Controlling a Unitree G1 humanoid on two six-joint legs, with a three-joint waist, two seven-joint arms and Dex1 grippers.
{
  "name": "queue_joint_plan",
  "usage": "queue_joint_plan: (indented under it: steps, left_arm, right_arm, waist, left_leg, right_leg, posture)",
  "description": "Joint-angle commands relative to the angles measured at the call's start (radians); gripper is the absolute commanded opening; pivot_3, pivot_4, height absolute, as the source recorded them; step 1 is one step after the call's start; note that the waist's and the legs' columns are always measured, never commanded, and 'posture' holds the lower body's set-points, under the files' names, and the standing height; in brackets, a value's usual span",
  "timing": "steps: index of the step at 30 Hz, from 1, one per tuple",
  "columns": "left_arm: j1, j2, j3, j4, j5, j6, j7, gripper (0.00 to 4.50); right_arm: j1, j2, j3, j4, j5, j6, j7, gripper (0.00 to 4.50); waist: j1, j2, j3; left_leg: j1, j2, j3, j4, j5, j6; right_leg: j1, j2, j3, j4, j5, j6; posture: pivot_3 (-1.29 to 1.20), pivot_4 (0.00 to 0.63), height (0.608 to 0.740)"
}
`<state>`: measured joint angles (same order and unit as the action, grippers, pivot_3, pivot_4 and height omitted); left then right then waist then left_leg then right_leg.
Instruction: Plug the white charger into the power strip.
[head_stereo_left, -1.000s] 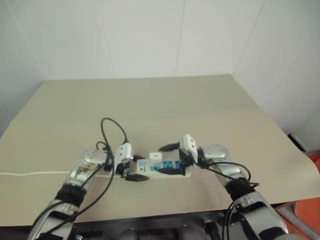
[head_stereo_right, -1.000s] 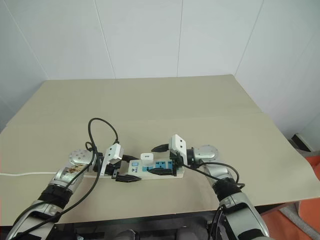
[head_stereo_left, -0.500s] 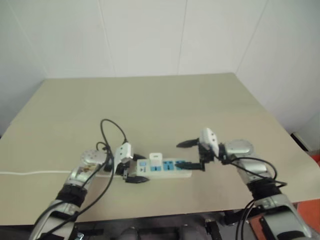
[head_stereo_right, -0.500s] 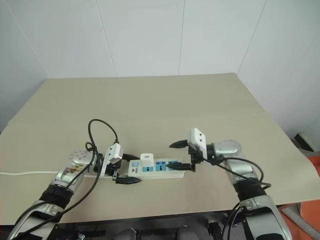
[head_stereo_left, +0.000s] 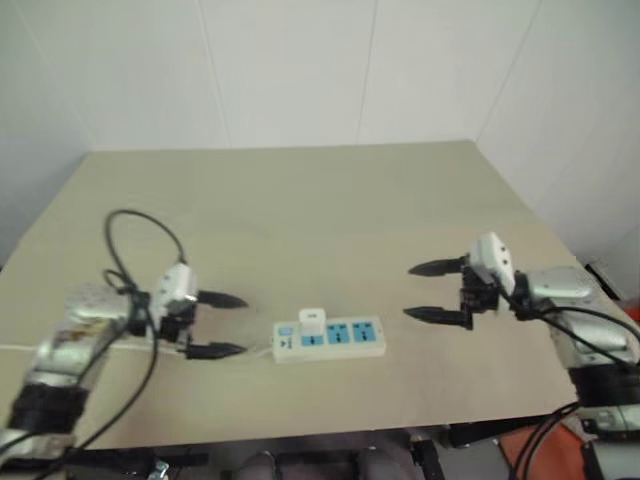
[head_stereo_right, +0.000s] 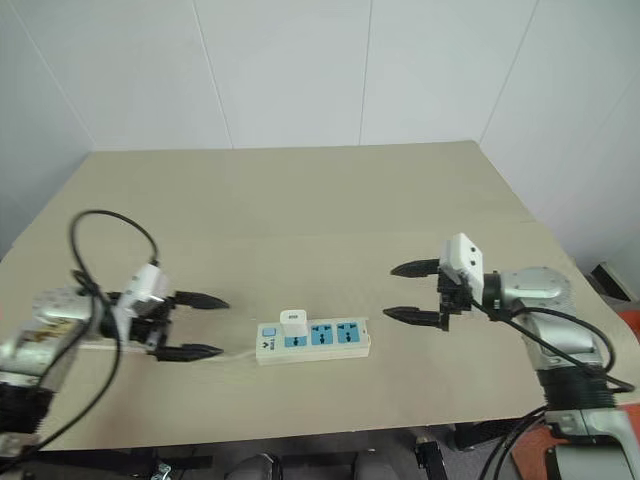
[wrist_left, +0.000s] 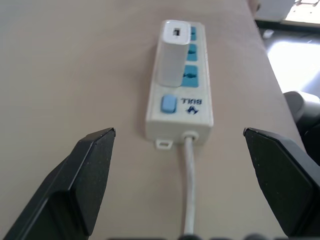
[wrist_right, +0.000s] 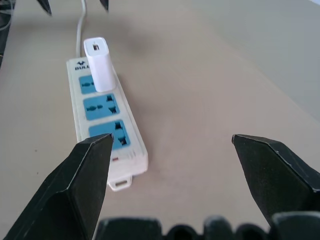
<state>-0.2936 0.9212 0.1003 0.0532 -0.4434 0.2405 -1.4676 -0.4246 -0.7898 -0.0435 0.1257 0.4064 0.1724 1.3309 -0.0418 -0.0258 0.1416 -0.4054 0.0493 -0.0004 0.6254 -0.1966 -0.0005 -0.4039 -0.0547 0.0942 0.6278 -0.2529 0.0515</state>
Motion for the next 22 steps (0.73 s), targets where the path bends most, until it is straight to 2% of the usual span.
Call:
queue_joint_plan:
  steps: [1,4,8,22]
  left_arm:
    - [0.035,0.053,0.084,-0.022,-0.027,-0.003,-0.005,4.47]
    - [0.097,0.102,0.160,-0.051,-0.056,0.018,-0.015,4.47]
    - [0.143,0.112,0.201,-0.088,-0.077,0.040,0.005,4.47]
    - [0.147,0.058,0.170,-0.158,-0.114,0.086,0.078,4.47]
  right_arm:
    - [0.037,-0.040,-0.066,-0.063,0.025,0.011,-0.016,4.50]
    - [0.096,-0.091,-0.110,-0.081,0.027,0.014,-0.016,4.50]
    - [0.130,-0.122,-0.138,-0.090,0.033,0.023,-0.026,4.50]
    - [0.154,-0.131,-0.145,-0.142,0.027,0.047,-0.069,4.50]
  waist:
    - [0.001,0.000,0.000]
    - [0.002,0.000,0.001]
    - [0.003,0.000,0.001]
    - [0.003,0.000,0.001]
  left_leg:
    - [0.000,0.000,0.000,0.000,0.000,0.000]
    - [0.000,0.000,0.001,0.000,0.000,0.000]
    - [0.000,0.000,0.001,0.000,0.000,0.000]
    - [0.001,0.000,0.002,0.001,0.000,0.000]
  right_leg:
    - [0.000,0.000,0.000,0.000,-0.001,0.001]
    - [0.000,-0.001,0.000,0.000,-0.001,0.002]
    - [0.000,-0.001,0.000,0.000,-0.001,0.002]
    - [0.000,-0.001,0.000,0.000,-0.001,0.001]
  posture:
    - [0.00,0.150,0.740]
    - [0.00,0.150,0.740]
    - [0.00,0.150,0.740]
    - [0.00,0.150,0.740]
